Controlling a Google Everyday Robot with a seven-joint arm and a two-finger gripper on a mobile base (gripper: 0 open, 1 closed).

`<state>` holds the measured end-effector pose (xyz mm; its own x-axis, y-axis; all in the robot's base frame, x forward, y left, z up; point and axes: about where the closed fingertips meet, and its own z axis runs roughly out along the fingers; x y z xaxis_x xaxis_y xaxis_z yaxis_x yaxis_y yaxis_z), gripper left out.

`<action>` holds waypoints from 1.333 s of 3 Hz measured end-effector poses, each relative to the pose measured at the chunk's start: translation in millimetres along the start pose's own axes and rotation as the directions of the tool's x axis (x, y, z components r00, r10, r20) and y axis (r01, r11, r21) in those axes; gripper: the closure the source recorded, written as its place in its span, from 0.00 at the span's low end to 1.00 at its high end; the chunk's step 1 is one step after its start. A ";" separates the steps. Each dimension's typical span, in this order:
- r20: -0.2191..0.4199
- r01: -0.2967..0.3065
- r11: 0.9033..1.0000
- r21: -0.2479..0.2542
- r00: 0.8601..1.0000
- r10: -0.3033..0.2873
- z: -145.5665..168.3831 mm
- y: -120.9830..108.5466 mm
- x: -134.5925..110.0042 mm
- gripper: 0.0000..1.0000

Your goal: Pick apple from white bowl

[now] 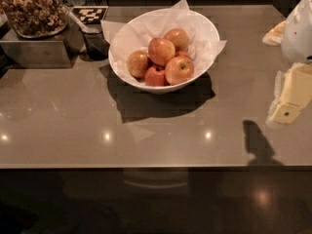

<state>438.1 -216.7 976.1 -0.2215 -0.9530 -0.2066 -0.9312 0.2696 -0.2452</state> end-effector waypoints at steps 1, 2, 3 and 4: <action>0.000 0.000 1.000 0.000 1.000 0.000 0.0 0.0 0.0 0.00; 0.072 -0.032 0.998 0.046 0.997 0.029 -8.3 -8.2 -3.1 0.00; 0.225 -0.126 0.984 0.123 0.970 0.096 -30.5 -34.3 -3.7 0.00; 0.406 -0.212 0.967 0.142 0.903 0.139 -54.7 -61.4 -21.4 0.00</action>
Offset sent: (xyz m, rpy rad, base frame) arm 0.0157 -0.0031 0.0238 0.1697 -0.1361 -0.0529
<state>484.2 -220.4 1047.4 -0.2118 -0.7677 -0.6048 -0.8124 0.4823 -0.3277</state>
